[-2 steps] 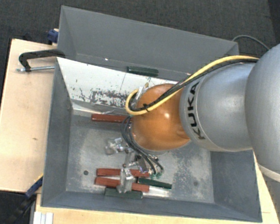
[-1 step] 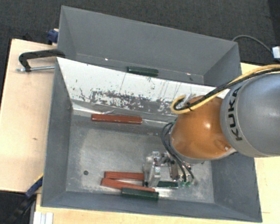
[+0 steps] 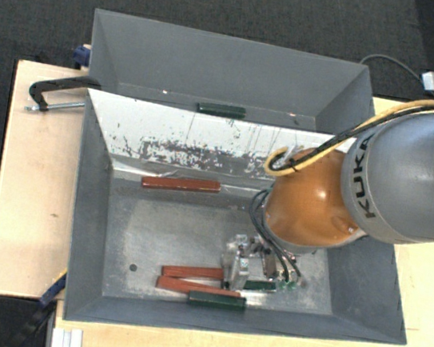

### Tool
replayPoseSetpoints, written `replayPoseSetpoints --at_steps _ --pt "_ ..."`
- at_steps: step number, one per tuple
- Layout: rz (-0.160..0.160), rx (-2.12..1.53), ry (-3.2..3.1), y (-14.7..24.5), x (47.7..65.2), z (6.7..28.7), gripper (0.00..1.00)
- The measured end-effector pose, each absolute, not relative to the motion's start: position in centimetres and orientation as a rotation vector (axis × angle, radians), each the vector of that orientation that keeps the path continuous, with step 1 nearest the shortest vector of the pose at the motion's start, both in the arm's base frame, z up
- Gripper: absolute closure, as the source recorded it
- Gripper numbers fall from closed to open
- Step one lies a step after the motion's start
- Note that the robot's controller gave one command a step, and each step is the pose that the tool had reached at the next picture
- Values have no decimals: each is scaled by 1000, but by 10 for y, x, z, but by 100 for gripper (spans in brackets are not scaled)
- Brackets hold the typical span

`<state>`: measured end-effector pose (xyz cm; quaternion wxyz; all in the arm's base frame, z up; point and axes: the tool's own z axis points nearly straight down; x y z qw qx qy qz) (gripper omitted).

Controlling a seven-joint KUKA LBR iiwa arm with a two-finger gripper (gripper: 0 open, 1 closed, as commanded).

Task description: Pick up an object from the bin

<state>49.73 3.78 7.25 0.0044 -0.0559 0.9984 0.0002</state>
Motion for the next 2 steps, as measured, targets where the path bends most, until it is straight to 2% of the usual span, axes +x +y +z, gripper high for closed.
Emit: replayPoseSetpoints --at_steps 1,2 --pt "2 -285 3127 91 505 126 100" --pt "2 -306 3126 59 495 121 0"
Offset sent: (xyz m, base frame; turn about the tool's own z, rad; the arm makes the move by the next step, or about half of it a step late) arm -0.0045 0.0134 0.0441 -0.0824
